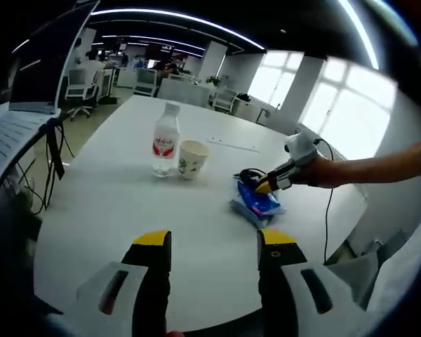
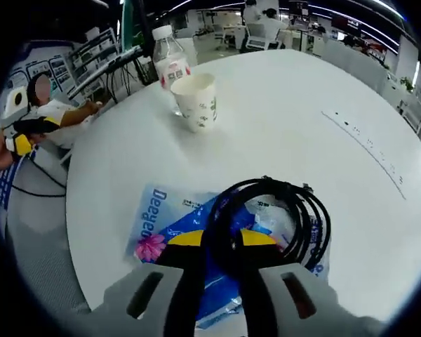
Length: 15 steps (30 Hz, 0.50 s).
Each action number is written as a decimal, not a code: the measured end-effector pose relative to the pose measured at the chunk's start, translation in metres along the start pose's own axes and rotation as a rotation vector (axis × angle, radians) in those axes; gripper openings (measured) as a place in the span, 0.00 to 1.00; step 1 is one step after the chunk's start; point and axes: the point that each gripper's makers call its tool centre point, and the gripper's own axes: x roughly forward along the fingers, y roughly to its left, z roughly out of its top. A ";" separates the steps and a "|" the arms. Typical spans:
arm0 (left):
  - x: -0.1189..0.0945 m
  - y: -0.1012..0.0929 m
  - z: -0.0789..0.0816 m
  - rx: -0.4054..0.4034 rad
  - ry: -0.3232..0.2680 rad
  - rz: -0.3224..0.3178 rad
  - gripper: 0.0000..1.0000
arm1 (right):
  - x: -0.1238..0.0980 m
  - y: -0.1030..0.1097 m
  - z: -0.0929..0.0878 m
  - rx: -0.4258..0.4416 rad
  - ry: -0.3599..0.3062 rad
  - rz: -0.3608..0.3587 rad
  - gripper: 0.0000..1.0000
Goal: Arrange the tabletop items into an orderly group along one side of the table until the central work area is clear of visible clutter.
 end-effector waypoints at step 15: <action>0.004 -0.008 0.001 0.022 0.012 -0.019 0.49 | -0.013 -0.002 0.012 -0.036 -0.013 -0.058 0.05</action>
